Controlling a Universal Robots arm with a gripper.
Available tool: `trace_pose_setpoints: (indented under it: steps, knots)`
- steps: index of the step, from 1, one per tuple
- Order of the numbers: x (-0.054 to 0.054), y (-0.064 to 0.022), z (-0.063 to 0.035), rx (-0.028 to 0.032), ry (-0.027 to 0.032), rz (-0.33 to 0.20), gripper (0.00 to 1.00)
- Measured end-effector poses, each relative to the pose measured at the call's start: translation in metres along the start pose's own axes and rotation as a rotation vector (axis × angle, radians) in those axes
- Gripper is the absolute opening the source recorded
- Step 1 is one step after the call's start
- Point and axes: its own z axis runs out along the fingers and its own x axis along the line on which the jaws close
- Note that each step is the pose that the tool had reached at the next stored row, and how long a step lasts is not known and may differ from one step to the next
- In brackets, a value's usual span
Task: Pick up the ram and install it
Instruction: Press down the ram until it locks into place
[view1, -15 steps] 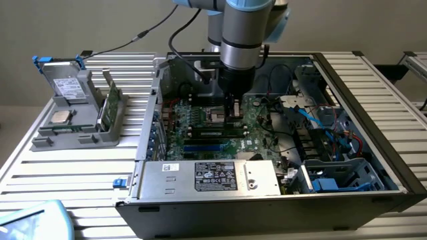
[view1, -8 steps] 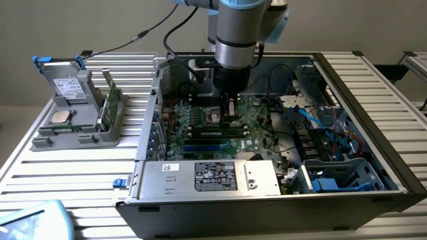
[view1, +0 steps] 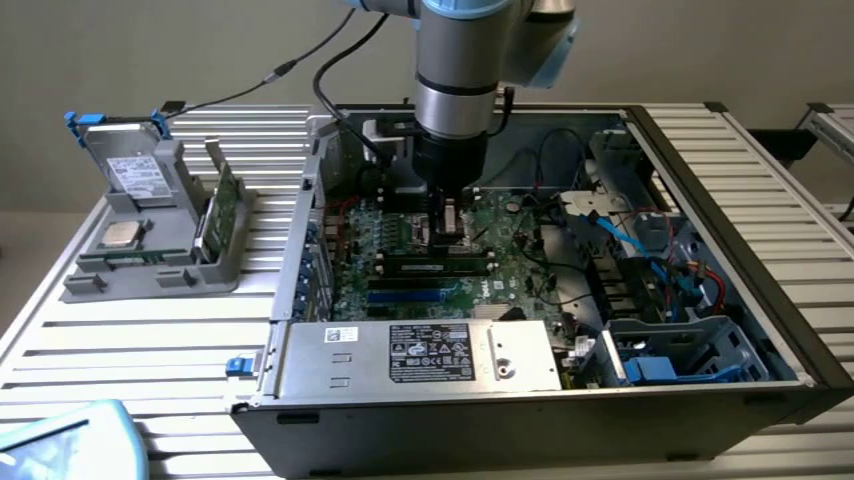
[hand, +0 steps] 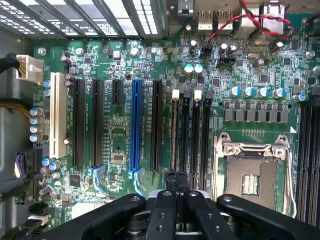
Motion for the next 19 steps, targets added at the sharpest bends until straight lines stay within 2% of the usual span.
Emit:
trace_pose_setpoints:
  steps: [15,19]
  knots:
    - [0.000,0.0288,0.0013,0.0047,0.0001,0.001,0.11]
    - [0.000,0.0318,0.0040,0.0110,-0.0010,0.001,0.11]
